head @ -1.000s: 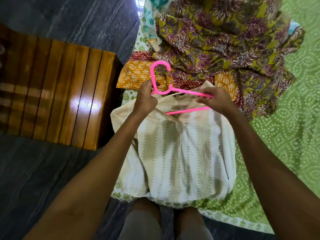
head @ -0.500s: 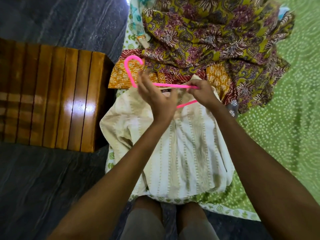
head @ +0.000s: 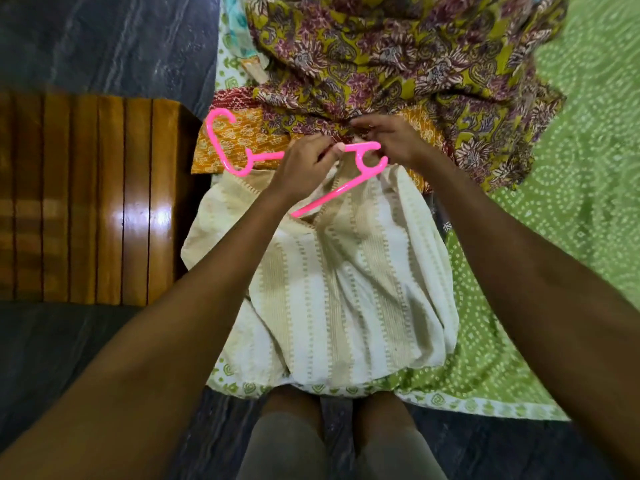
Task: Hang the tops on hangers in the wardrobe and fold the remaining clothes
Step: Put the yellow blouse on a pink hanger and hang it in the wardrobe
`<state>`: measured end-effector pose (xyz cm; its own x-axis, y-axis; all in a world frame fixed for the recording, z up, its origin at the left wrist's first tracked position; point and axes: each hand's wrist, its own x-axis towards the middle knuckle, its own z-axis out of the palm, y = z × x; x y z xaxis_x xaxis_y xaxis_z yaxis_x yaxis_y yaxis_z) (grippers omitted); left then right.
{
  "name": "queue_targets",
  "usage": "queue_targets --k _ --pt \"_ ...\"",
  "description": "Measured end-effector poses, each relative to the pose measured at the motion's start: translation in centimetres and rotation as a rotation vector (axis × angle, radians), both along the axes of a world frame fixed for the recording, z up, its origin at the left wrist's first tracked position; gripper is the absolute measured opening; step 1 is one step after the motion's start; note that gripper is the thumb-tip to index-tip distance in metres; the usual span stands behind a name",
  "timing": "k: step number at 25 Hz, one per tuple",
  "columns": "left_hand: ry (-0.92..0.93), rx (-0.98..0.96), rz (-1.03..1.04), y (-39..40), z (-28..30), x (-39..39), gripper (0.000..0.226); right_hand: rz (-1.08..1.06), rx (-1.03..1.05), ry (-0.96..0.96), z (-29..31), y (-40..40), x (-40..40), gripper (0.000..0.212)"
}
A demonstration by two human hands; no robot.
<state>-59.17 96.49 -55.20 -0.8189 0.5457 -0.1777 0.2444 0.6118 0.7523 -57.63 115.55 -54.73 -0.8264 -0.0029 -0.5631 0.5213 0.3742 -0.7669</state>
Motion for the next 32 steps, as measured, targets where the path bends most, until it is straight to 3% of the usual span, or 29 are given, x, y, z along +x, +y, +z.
queue_targets --k 3,5,8,10,14,19,24,25,27,29,31,32 --pt "-0.043 0.078 0.078 -0.5 -0.2 0.3 0.034 0.522 0.268 0.047 0.1 -0.7 -0.9 0.032" --pt "-0.06 0.106 0.112 -0.6 -0.3 0.2 0.03 0.709 0.49 0.128 -0.4 -0.8 -1.2 0.016" --pt "-0.051 0.114 0.155 -0.6 -0.5 0.0 0.028 0.508 0.567 0.13 -0.8 -0.1 -0.4 0.016" --pt "-0.051 0.111 0.175 -0.7 -0.7 -0.1 0.026 0.39 0.583 0.258 -1.5 0.9 0.8 0.021" --pt "-0.091 0.095 0.189 -0.8 -1.1 -0.4 0.024 0.449 0.723 0.249 -1.4 0.5 2.6 0.032" --pt "-0.099 0.128 0.261 -0.8 -0.9 -0.2 0.026 -0.047 0.401 0.111 -1.8 -4.1 1.6 0.028" --pt "-0.091 0.129 0.263 -0.8 -1.1 0.1 0.03 -0.319 0.307 -0.105 -3.3 -5.5 1.7 0.04" --pt "-0.097 0.132 0.272 -0.9 -1.2 0.1 0.03 -0.434 0.209 -0.133 -3.6 -5.3 1.9 0.036" --pt "-0.112 0.128 0.284 -1.0 -1.6 0.1 0.028 -0.78 -0.175 -0.258 -3.9 -4.3 2.5 0.015" --pt "-0.141 0.08 0.282 -0.9 -1.8 0.3 0.024 -1.006 -0.453 -0.354 -4.1 -3.0 3.4 0.017" --pt "-0.133 -0.019 0.248 -0.4 -1.6 0.8 0.022 -1.046 -0.45 -0.316 -3.3 -2.7 4.4 0.014" --pt "-0.11 -0.064 0.231 -0.1 -1.7 1.1 0.022 -1.025 -0.355 -0.253 -3.0 -2.8 4.6 0.008"
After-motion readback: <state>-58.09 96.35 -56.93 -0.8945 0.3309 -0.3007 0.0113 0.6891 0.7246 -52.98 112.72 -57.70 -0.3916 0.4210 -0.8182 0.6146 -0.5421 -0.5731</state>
